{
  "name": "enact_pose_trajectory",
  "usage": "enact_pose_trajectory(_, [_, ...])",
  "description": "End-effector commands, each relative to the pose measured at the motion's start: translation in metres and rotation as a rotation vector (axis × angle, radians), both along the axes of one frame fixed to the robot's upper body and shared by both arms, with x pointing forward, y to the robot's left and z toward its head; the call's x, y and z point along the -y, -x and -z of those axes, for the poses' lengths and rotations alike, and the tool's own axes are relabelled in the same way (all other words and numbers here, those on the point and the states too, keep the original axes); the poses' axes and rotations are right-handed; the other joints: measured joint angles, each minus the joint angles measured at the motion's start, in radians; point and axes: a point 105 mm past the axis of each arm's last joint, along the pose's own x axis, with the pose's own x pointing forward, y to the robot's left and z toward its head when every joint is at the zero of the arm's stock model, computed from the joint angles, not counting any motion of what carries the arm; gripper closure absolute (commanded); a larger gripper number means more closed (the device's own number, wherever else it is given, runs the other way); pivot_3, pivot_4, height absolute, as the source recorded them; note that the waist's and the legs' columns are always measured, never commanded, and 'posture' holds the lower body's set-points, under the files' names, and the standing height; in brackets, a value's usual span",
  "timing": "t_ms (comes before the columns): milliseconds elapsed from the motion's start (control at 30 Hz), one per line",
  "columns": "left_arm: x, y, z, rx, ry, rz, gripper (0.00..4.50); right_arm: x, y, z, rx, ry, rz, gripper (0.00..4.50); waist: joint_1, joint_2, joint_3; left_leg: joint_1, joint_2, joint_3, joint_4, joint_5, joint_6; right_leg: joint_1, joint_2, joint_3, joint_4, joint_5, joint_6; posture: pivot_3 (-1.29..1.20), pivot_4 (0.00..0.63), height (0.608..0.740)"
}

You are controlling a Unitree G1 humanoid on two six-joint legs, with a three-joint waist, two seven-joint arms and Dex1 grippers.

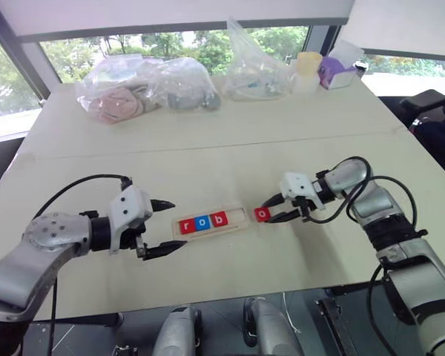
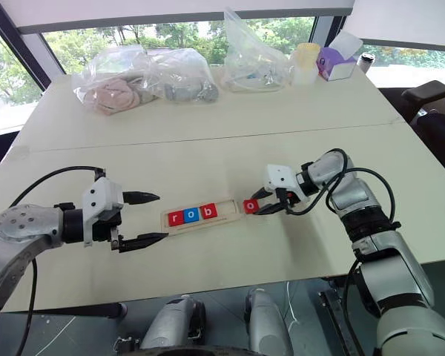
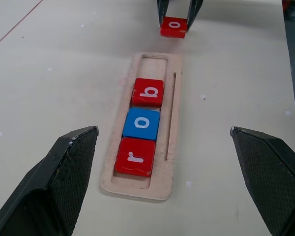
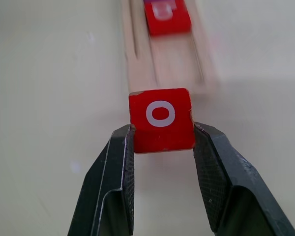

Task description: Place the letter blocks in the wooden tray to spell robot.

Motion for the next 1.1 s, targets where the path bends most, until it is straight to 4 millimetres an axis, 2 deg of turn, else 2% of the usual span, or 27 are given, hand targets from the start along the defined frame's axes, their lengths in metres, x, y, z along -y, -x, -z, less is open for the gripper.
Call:
enact_pose_trajectory(33, [0.006, 0.001, -0.006, 0.024, 0.006, 0.022, 0.0, -0.018, 0.002, -0.014, 0.004, -0.047, 0.01, 3.37, 0.0, 0.0, 0.0, 0.0, 0.0, 0.0, 0.0, 0.0, 0.0, 0.0, 0.0, 0.0, 0.0, 0.0, 0.0, 0.0, 0.15, 0.74])
enact_pose_trajectory(333, [0.007, 0.002, -0.007, 0.029, 0.011, 0.024, 0.0, -0.036, -0.004, 0.002, -0.003, -0.027, 0.033, 3.37, 0.0, 0.0, 0.0, -0.001, 0.0, 0.0, 0.0, 0.0, 0.0, 0.0, 0.0, 0.0, -0.001, 0.0, 0.0, 0.0, 0.15, 0.74])
enact_pose_trajectory(833, [0.008, 0.006, -0.006, 0.023, 0.017, 0.007, 0.0, -0.041, -0.017, 0.011, 0.052, 0.004, 0.032, 3.37, -0.002, 0.0, 0.0, -0.001, 0.0, 0.0, 0.0, 0.0, 0.0, 0.0, 0.0, 0.0, -0.001, 0.0, 0.0, 0.0, 0.15, 0.74])
enact_pose_trajectory(1100, [0.007, 0.007, -0.004, 0.021, 0.021, 0.0, 0.0, -0.042, -0.017, 0.012, 0.054, 0.014, 0.01, 3.37, -0.002, 0.0, 0.0, -0.001, 0.0, 0.0, 0.0, 0.0, 0.0, 0.0, 0.0, 0.0, -0.001, 0.0, 0.0, 0.0, 0.15, 0.74])
